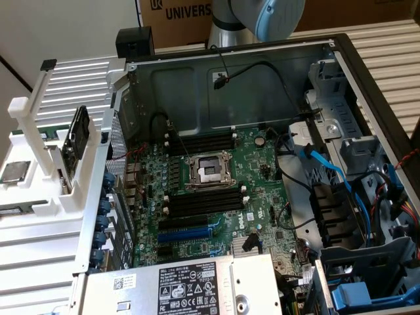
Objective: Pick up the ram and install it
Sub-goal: 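Pick up the ram and move it above insertion slot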
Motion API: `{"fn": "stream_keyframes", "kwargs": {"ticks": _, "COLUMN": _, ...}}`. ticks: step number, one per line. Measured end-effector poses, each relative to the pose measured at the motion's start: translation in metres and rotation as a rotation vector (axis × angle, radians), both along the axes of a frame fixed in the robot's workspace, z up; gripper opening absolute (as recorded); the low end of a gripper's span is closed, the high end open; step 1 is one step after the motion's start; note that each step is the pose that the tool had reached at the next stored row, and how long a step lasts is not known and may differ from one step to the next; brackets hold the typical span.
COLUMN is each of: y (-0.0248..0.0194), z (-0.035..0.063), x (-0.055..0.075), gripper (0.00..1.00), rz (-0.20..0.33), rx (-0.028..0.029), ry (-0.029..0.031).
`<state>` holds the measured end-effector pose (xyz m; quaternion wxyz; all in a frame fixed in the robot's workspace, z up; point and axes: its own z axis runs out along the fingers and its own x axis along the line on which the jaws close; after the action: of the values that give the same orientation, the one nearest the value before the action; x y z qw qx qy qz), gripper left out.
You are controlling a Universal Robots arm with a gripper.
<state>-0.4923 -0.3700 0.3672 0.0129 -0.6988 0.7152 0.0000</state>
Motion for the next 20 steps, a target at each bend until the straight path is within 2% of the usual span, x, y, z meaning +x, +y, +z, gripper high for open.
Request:
{"fn": "stream_keyframes", "kwargs": {"ticks": 3, "y": 0.0008, "z": -0.0003, "x": 0.0, "gripper": 0.1, "rz": 0.0, "rx": -0.0014, "ry": -0.0001}}
{"fn": "stream_keyframes", "kwargs": {"ticks": 5, "y": 0.0031, "z": -0.0011, "x": 0.0, "gripper": 0.1, "rz": 0.0, "rx": -0.0048, "ry": -0.0001}}
{"fn": "stream_keyframes", "kwargs": {"ticks": 10, "y": 0.0114, "z": -0.0048, "x": 0.0, "gripper": 0.1, "rz": 0.0, "rx": -0.0145, "ry": -0.0008}}
{"fn": "stream_keyframes", "kwargs": {"ticks": 19, "y": 0.0121, "z": -0.0178, "x": 0.0, "gripper": 0.1, "rz": 0.0, "rx": -0.0155, "ry": -0.0006}}
{"fn": "stream_keyframes", "kwargs": {"ticks": 20, "y": 0.013, "z": -0.0221, "x": 0.0, "gripper": 0.1, "rz": 0.0, "rx": -0.0159, "ry": -0.0005}}
